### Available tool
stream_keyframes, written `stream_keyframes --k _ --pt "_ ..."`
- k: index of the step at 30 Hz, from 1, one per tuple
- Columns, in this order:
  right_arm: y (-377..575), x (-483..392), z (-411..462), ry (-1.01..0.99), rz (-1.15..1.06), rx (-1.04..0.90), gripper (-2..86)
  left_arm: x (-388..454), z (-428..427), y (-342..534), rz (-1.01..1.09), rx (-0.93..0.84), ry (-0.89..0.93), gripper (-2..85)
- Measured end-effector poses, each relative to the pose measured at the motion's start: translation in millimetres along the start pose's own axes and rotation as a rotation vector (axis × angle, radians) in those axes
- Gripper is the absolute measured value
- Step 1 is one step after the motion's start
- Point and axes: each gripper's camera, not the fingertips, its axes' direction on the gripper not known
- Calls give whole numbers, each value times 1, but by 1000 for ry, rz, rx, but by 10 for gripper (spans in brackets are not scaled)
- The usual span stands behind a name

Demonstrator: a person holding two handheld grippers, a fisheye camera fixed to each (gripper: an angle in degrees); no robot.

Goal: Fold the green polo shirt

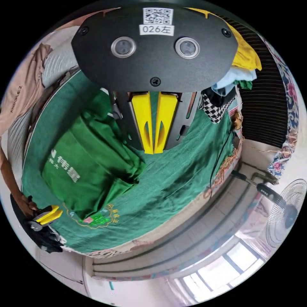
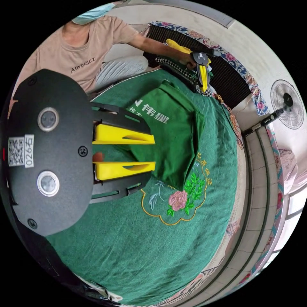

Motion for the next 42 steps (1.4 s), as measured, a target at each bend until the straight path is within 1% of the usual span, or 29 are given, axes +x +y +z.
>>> stream_keyframes --k 1,2,3,5,12,14,16,17,18,20,21,23,25,29,31,32,33,35,36,38,42 --pt "4 -13 11 -3 -14 12 51 18 -6 11 2 68 19 -8" --pt "1 -22 26 -8 -30 -5 49 34 -5 16 6 115 77 -8" --pt "-2 -26 34 -9 -30 -21 48 42 -2 16 17 124 115 -8" --pt "-13 -36 68 -22 -25 -66 40 66 31 2 71 80 239 -7" --pt "-28 -49 117 -44 -7 -92 -6 72 151 -70 127 -101 404 -9" --pt "-35 -40 129 -11 20 -103 -9 63 190 -92 136 -174 463 -8" --pt "-36 -28 128 26 79 -72 -10 49 206 -98 110 -179 563 -8" --pt "-32 -18 120 35 128 -25 -10 38 209 -93 72 -144 601 -8" --pt "-29 -13 116 36 158 1 -10 31 209 -87 42 -120 600 -8" --pt "-6 -5 97 7 226 93 -10 0 206 -51 -123 -16 576 -9" --pt "0 -7 95 -9 226 103 -10 -9 205 -39 -176 9 584 -9" --pt "29 -27 90 -53 179 88 -9 -27 201 15 -326 91 664 -9" --pt "56 -51 87 -51 127 62 -6 -17 189 56 -345 160 671 -9" --pt "123 -103 77 -105 77 28 9 43 156 143 -315 231 566 -9" --pt "147 -118 74 -142 83 46 1 66 149 167 -292 254 572 -9" --pt "161 -128 75 -164 81 62 -4 80 146 173 -250 277 606 -9" --pt "166 -132 77 -172 84 64 -5 86 146 173 -226 283 626 -9" --pt "182 -141 85 -198 118 78 -8 104 151 153 -140 233 668 -9" --pt "185 -142 87 -212 126 80 -9 108 154 146 -131 220 660 -10" --pt "194 -145 94 -260 156 90 -10 118 167 112 -112 170 586 -10" --pt "203 -148 100 -239 166 93 -10 132 206 51 -75 77 537 -10"
